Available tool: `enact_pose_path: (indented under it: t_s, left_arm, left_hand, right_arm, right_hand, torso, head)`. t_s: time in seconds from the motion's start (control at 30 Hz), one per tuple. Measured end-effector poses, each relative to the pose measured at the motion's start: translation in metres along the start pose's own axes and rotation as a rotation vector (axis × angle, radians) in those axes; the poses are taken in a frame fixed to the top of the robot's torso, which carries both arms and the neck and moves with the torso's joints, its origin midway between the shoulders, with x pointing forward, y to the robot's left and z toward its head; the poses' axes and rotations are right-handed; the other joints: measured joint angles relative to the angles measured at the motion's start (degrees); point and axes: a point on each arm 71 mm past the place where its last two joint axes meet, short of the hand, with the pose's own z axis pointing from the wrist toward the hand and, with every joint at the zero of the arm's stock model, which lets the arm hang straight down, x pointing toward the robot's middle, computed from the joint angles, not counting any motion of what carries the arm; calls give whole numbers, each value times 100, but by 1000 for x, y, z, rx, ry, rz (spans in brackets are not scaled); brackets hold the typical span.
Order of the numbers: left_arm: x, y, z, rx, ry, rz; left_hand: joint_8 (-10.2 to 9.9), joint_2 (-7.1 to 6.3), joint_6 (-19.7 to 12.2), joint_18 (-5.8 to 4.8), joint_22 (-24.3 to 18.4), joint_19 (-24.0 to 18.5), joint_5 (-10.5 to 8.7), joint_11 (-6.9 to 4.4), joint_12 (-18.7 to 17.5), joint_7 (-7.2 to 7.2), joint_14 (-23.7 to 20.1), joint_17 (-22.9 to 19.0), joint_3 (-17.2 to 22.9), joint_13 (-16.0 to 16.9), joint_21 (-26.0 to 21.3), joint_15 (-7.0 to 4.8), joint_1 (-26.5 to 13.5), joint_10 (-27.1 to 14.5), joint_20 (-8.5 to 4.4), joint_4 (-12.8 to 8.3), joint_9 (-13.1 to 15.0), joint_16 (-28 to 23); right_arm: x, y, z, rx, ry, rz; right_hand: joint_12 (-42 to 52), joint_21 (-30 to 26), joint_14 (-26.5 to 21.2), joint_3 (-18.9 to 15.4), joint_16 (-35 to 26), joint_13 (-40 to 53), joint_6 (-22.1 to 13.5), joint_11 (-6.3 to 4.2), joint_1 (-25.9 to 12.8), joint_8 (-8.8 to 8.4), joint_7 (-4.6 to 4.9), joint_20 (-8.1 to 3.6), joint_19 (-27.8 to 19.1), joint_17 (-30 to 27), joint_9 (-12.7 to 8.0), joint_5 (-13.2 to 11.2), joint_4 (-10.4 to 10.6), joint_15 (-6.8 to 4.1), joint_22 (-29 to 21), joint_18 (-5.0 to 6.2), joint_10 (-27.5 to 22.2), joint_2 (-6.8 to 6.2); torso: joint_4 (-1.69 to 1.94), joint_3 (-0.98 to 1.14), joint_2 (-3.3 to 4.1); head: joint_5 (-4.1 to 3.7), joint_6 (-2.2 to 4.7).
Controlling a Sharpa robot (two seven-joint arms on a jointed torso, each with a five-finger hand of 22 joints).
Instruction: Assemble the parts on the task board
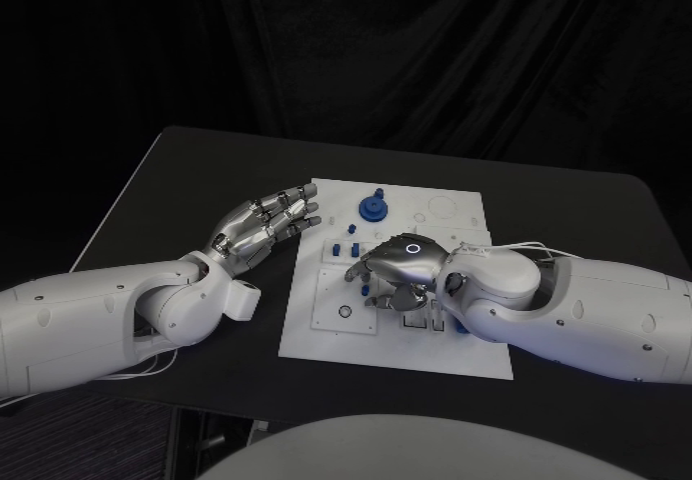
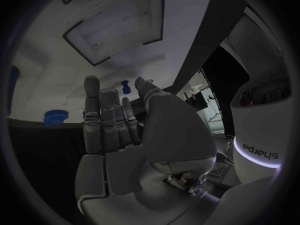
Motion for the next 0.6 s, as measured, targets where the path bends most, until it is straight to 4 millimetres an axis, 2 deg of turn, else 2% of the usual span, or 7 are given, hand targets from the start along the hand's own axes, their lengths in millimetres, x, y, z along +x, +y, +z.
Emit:
enact_pose_path:
  t_s: [0.17, 0.37, 0.5, 0.53, 0.57, 0.6]
  left_arm:
    - [0, 0, 0, 0, 0, 0]
    - [-1, 0, -1, 0, -1, 0]
    - [-2, -1, -2, 0, -3, 0]
    - [-2, -1, -2, 0, -3, 0]
    - [-2, -1, -2, 0, -3, -1]
    - [-1, -1, -2, 0, -3, -1]
  left_hand:
    - [0, 0, 0, 0, 0, 0, 0, 0, 0, 0, 0, 0, 0, 0, 0, 0, 0, 0, 0, 0, 0, 0]
    - [0, 0, 0, 0, 0, 0, 0, 0, 0, 0, 0, -1, 0, 0, 0, 0, 0, 0, 0, 0, 0, 0]
    - [0, 0, 0, 0, 6, 21, 0, 0, 0, 0, 0, -1, 0, 0, 0, 0, 0, 0, 21, 0, -1, 0]
    - [0, 0, 0, 0, 6, 21, 0, 0, 0, 0, 0, -1, 0, 0, 0, 0, 0, 0, 21, 0, -1, 0]
    - [0, 0, 0, 0, 6, 21, 0, 0, 0, 0, 0, -1, -1, 0, 0, 0, 0, 0, 21, 0, -1, 1]
    - [0, 0, 0, 0, 6, 21, 0, 0, 0, 0, 0, -1, 0, 0, 0, 0, 0, 0, 21, 0, -1, 20]
  right_arm:
    - [0, -2, -2, 4, -5, 1]
    - [-4, -8, -12, 20, -26, 8]
    - [-20, -19, -25, 45, -51, -4]
    - [-27, -23, -31, 56, -60, -8]
    - [-33, -27, -36, 67, -67, -12]
    - [-38, -31, -42, 80, -73, -15]
  right_hand:
    - [45, -48, 0, -47, 0, 41, 0, -5, 0, 0, 0, 0, 0, -7, -26, -39, 16, 0, 0, 0, -8, 0]
    - [105, -122, -21, -128, 0, 106, 67, 0, 0, 0, 17, 21, 21, -9, -66, -34, 26, 21, 0, 0, -164, 0]
    - [184, -189, -36, -168, 0, 167, 225, 18, 102, 0, 53, 21, 21, -16, -106, 210, -14, 6, -1, 1, -268, 102]
    - [182, -128, -2, -169, 44, 168, 303, 18, 110, 8, 64, 31, 74, 31, -109, 273, -14, 8, -1, 0, -327, 109]
    - [120, 459, 331, -202, 434, 132, 449, 29, 115, 54, 89, 32, 392, 405, -114, 315, 20, 4, -1, -2, -423, 114]
    - [46, 1020, 614, -233, 772, 84, 530, 28, 115, 72, 92, 23, 663, 734, -127, 318, 42, -8, -1, -58, -481, 114]
  torso:
    - [-2, -1, -2]
    - [-5, 0, -3]
    - [-7, 0, -5]
    - [-7, 0, -5]
    - [-10, 0, -5]
    - [-11, 0, -5]
  head:
    - [-7, 0]
    - [20, 0]
    - [31, 0]
    - [31, 0]
    - [27, 0]
    - [23, 0]
